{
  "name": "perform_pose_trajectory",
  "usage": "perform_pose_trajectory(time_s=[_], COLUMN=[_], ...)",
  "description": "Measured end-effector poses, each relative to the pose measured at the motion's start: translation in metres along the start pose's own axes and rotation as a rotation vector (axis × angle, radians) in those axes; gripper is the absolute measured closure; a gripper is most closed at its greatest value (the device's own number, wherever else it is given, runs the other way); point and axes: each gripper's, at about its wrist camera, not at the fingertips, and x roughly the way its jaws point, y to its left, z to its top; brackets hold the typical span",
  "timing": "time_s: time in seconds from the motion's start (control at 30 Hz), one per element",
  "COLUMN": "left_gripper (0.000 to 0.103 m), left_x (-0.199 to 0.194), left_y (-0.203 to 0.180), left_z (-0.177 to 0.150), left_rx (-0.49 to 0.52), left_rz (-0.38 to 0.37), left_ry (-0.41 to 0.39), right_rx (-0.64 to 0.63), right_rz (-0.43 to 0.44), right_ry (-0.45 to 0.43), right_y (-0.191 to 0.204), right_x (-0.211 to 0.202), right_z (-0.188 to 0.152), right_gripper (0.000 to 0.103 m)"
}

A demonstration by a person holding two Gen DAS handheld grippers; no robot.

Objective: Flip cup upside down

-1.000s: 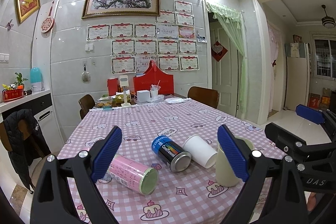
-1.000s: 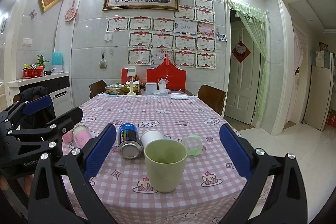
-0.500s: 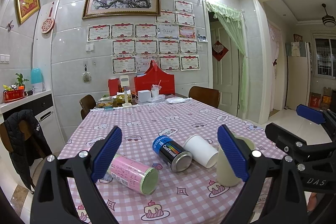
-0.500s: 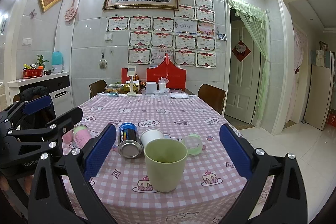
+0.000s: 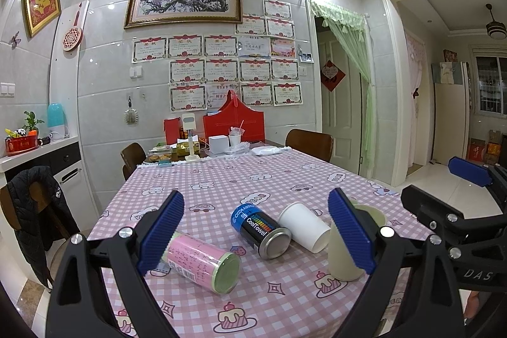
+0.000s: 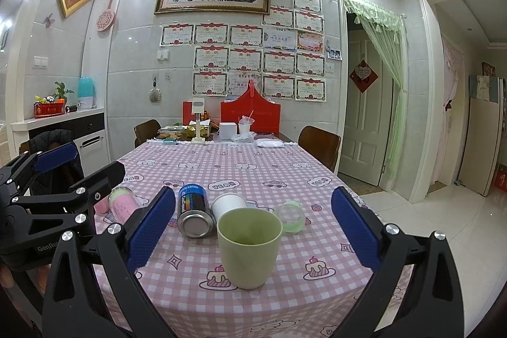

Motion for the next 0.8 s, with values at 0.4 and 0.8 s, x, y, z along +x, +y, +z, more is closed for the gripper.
perform_pose_trajectory(time_s=[0.4,0.8], left_gripper=[0.012,0.012], left_x=[0.001,0.002], left_y=[0.009,0.01], left_z=[-0.003,-0.004], left_rx=[-0.003,0.004], left_rz=[-0.002,0.001], left_ry=[0.007,0.011], right_rx=[0.005,0.008], right_rz=[-0.004,-0.007], right_ry=[0.01,0.014], right_y=[-0.002,-0.008], right_x=[0.004,0.003], right_z=[-0.007,-0.01], right_gripper=[0.008,0.008])
